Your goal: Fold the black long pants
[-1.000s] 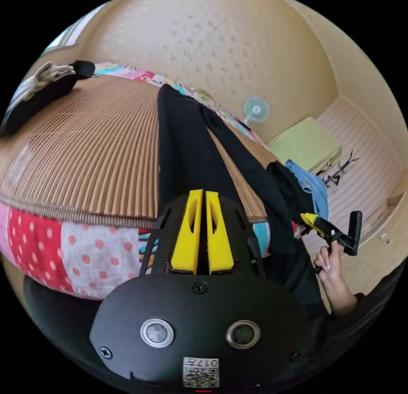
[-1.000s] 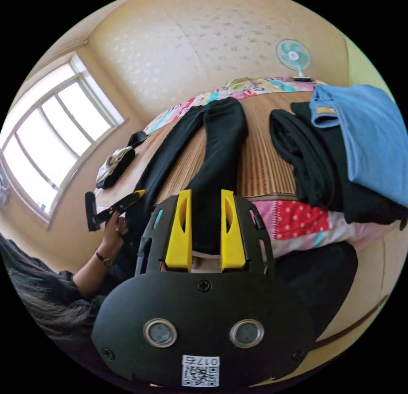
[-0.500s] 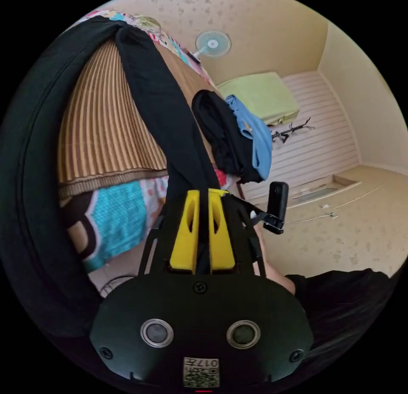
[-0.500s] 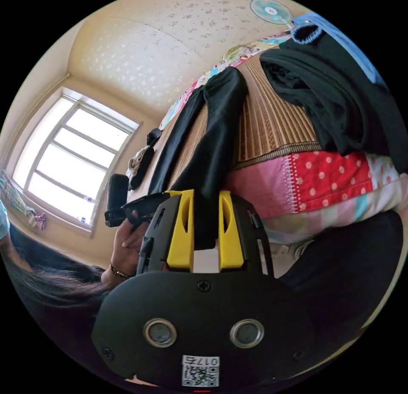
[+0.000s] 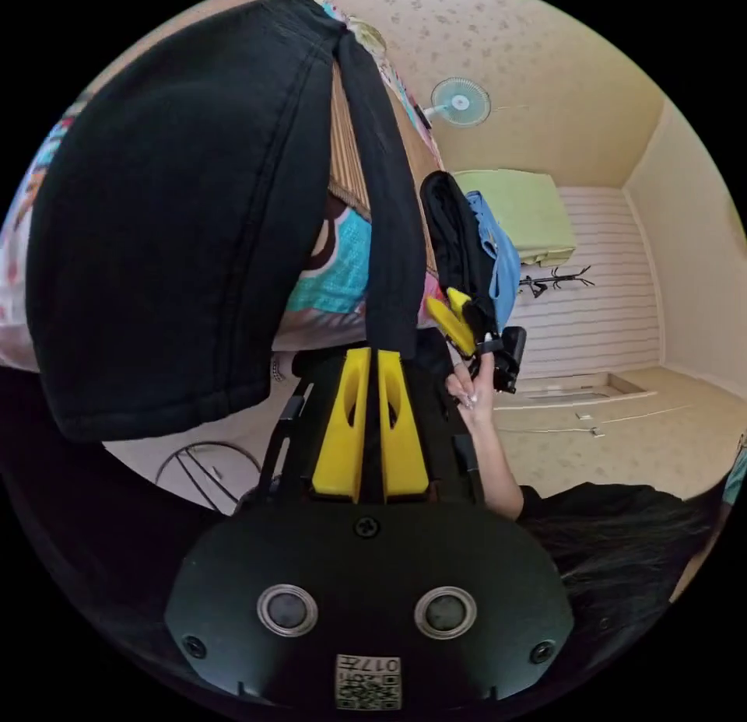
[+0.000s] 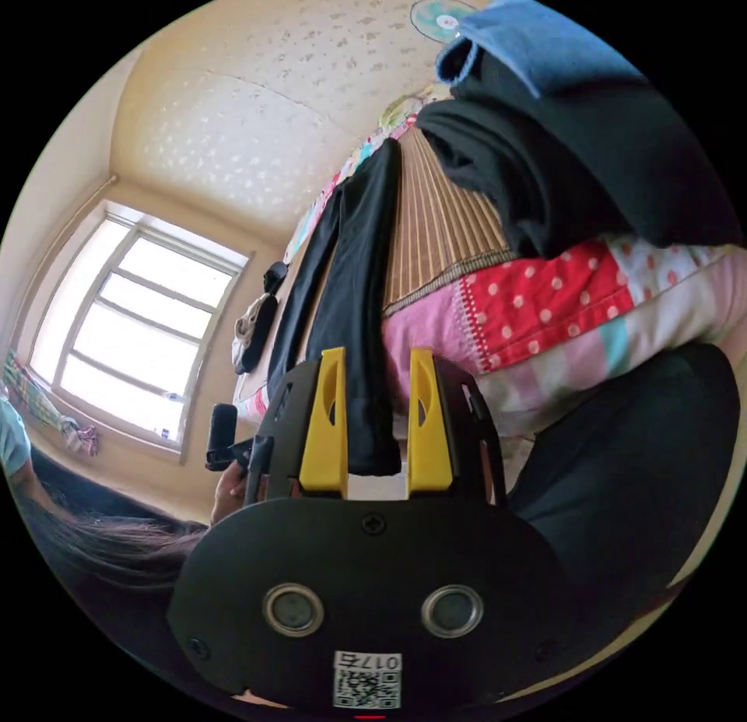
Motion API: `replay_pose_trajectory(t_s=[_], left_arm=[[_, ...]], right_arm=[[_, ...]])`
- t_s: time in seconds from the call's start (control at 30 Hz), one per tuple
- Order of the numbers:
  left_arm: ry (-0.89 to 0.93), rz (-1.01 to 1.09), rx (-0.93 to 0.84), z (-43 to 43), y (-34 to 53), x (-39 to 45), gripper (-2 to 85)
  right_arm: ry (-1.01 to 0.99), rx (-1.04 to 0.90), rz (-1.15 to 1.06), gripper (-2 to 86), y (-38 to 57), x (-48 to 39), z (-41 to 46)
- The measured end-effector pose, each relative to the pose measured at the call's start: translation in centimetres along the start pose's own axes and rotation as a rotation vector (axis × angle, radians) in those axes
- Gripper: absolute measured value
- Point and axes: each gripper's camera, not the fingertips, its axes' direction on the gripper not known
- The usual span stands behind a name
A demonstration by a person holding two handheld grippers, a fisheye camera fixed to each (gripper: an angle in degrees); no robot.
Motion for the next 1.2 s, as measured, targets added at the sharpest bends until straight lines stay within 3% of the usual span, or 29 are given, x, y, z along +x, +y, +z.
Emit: replay_pose_trajectory(t_s=[0.1,0.2,0.27,0.4,0.5,0.63,0.77,0.87,1.0,1.2], left_arm=[[-0.190,0.110,0.089,-2.7,-0.3,3.1,4.4],[-0.298,0.196,0.069,-3.5,-1.7,6.0,7.4],[-0.259,0.230,0.081,-4.0,-2.5,7.2,8.1],[-0.054,0.273,0.127,-5.8,-4.9,9.2,10.9],[0.065,0.241,0.107,-6.0,-7.1,9.2,16.1],[0.080,0.217,0.071,-4.8,-9.8,8.3,16.7],[0.176,0.190,-0.108,-1.0,-11.6,5.8,10.6],[0.130,0.170,-0.032,-2.3,-10.4,4.2,4.6],[0.153,0.156,0.028,-4.9,-9.4,2.2,3.9],[0.182,0.173,0.012,-6.4,-9.0,1.7,3.9]], right_arm=[[0.074,-0.040,-0.020,9.3,0.8,-0.7,2.0],[0.089,-0.148,-0.048,6.4,0.6,-0.8,2.9],[-0.005,-0.263,-0.072,4.8,0.1,-0.6,3.5],[-0.103,-0.130,-0.148,3.6,0.2,-3.5,0.0],[-0.065,-0.124,-0.298,3.3,-0.4,-8.9,-0.1],[0.001,-0.205,-0.485,3.0,-0.6,-15.2,3.4],[-0.027,-0.296,-0.553,2.6,-0.8,-17.8,9.3],[-0.067,-0.412,-0.576,2.1,-1.6,-18.0,12.4],[-0.222,-0.541,-0.611,1.3,-5.9,-17.2,12.8],[0.150,-0.196,-0.413,3.1,-21.4,-14.9,11.8]])
